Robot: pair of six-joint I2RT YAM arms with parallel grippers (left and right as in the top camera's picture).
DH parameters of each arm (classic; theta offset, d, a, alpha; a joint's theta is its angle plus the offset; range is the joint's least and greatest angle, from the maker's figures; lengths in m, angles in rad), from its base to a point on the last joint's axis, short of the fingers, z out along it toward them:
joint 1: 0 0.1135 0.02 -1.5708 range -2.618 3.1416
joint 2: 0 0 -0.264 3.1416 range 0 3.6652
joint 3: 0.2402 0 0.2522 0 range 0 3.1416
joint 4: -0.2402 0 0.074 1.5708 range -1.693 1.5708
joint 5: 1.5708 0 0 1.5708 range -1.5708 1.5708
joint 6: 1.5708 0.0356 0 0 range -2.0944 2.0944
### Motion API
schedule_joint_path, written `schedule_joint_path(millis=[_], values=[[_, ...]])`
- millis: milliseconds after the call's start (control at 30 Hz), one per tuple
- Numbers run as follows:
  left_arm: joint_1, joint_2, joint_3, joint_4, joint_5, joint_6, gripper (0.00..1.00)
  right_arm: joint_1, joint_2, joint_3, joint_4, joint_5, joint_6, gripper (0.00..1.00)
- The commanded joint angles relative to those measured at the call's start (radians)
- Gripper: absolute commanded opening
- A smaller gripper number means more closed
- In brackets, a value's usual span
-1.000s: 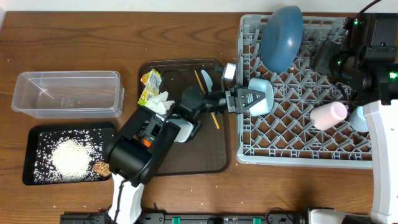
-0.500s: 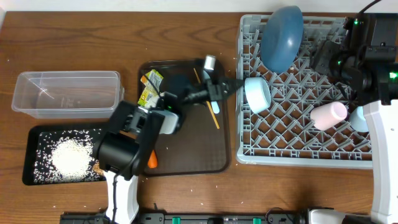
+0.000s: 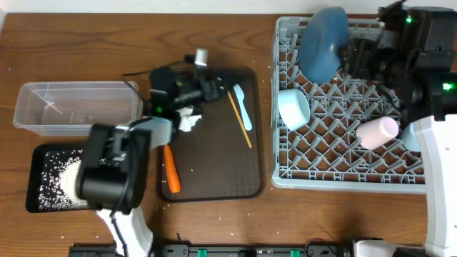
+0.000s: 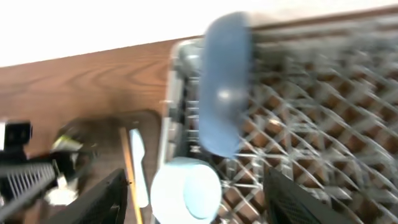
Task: Sort waste into correct bins and load items into the dishwasher rack
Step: 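Place the bowl in the rack with the right gripper, retract left arm, then grasp the wooden chopstick on the food tray with the right gripper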
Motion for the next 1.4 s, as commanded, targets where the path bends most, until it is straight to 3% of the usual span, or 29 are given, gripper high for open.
schedule_joint_path(millis=[0, 133, 233, 367, 433, 533, 767, 967, 1367], values=[[0.046, -0.116, 0.018, -0.064, 0.040, 0.060, 0.98, 0.047, 0.004, 0.002, 0.016, -0.087, -0.070, 0.64], [0.069, -0.240, 0.072, -0.276, -0.003, 0.146, 0.98, 0.110, 0.004, 0.001, 0.032, -0.087, -0.069, 0.63], [0.077, -0.341, 0.129, -0.591, -0.119, 0.317, 0.98, 0.165, 0.008, 0.001, 0.032, -0.086, -0.069, 0.62], [0.069, -0.462, 0.233, -1.213, -0.556, 0.600, 0.98, 0.235, 0.028, 0.001, 0.013, -0.049, -0.044, 0.56], [0.059, -0.502, 0.273, -1.424, -0.797, 0.651, 0.98, 0.264, 0.050, 0.001, -0.003, 0.000, -0.009, 0.53], [0.070, -0.552, 0.291, -1.597, -0.980, 0.656, 0.98, 0.311, 0.105, 0.001, -0.012, 0.052, 0.007, 0.49], [0.111, -0.664, 0.291, -1.791, -1.016, 0.772, 0.98, 0.434, 0.293, 0.001, 0.011, 0.054, -0.019, 0.37], [0.111, -0.747, 0.291, -1.904, -1.017, 0.826, 0.98, 0.533, 0.469, 0.001, 0.067, 0.182, -0.023, 0.25], [0.111, -1.060, 0.300, -2.063, -1.297, 0.776, 0.98, 0.594, 0.717, 0.001, 0.188, 0.287, -0.012, 0.26]])
